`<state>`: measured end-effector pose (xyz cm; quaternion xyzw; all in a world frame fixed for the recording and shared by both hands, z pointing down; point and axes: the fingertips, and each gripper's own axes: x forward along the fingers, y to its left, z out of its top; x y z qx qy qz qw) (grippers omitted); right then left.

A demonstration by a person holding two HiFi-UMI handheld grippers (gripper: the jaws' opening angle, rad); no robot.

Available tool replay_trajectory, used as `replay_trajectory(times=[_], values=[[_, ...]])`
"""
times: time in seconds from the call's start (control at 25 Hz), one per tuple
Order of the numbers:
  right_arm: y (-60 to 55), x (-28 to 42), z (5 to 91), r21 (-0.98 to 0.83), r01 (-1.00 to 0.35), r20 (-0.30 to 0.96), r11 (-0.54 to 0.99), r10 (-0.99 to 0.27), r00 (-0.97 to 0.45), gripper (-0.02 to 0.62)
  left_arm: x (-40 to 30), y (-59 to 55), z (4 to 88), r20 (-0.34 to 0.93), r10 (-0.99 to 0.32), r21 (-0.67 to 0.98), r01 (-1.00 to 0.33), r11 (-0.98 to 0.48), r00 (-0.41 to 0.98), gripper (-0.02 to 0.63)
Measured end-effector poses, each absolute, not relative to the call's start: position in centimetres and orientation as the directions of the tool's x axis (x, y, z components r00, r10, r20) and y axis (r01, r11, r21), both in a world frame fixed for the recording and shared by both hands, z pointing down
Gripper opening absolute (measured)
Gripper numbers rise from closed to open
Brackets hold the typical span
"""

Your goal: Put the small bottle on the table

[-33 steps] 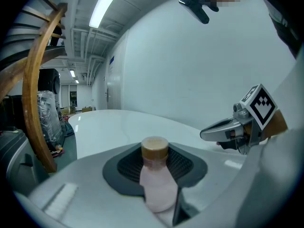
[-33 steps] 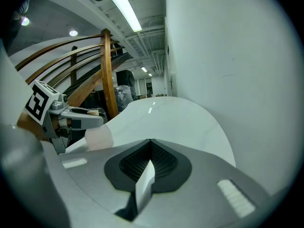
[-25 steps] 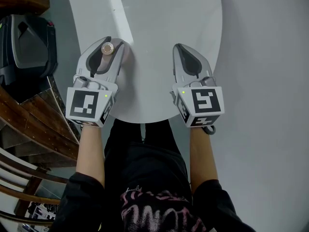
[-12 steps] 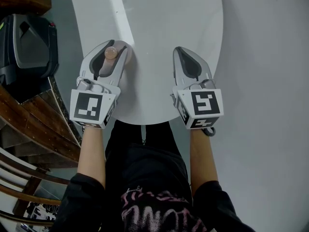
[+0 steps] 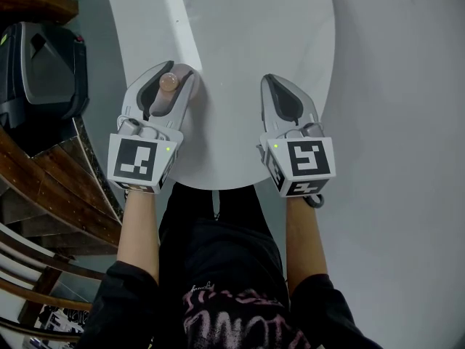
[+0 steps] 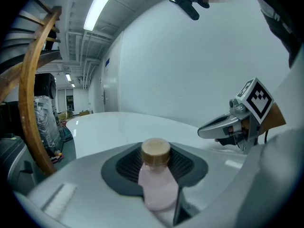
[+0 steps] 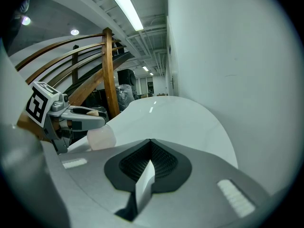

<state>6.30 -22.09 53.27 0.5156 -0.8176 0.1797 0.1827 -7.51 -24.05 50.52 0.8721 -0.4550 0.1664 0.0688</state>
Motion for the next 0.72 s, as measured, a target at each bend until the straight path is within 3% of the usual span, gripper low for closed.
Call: replay_trajectory(times=[0.72], values=[[-23.1,5.6,51.6,-0.097,-0.911,0.477,0.401,-0.784,-0.396,0.011,-8.1,-25.1,46.9,0.298,-0.778,-0.007,-0.813,-0.582,0.554,0.201]])
